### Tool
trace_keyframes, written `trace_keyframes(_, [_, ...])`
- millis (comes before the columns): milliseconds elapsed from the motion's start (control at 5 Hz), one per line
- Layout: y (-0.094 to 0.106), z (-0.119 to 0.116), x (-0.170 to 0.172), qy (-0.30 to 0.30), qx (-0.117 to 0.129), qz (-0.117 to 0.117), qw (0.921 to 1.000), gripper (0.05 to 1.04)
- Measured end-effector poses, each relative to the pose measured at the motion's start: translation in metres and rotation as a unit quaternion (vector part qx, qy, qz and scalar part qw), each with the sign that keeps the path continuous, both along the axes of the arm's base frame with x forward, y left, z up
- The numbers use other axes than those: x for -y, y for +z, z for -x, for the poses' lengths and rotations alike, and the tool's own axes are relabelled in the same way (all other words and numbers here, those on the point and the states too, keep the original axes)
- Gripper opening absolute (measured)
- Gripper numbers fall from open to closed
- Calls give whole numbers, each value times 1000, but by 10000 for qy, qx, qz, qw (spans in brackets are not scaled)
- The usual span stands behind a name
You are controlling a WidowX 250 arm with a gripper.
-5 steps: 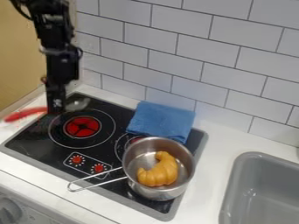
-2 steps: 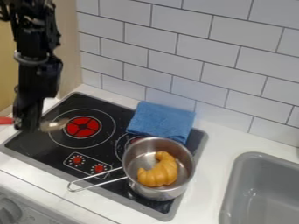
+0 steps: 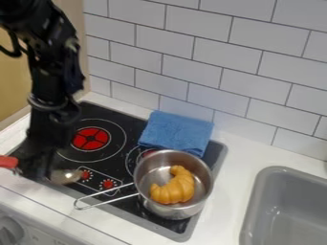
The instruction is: Move the spoon and put it on the lower side of the burner
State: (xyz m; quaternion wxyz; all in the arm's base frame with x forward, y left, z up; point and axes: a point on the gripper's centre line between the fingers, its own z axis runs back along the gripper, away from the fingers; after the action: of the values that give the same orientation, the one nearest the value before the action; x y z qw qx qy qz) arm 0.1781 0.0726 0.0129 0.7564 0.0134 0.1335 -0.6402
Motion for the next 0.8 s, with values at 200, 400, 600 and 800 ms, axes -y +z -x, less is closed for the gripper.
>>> trace_keyframes(200, [-4, -1, 12, -430, 52, 52, 9990, 240])
trace_keyframes(400, [-8, 7, 17, -720, -88, 144, 9973, 237])
trace_keyframes(600, [-10, 5, 20, -927, -53, 310, 9952, 291])
trace_keyframes(800, [-11, 6, 22, -1073, -68, 539, 9927, 435])
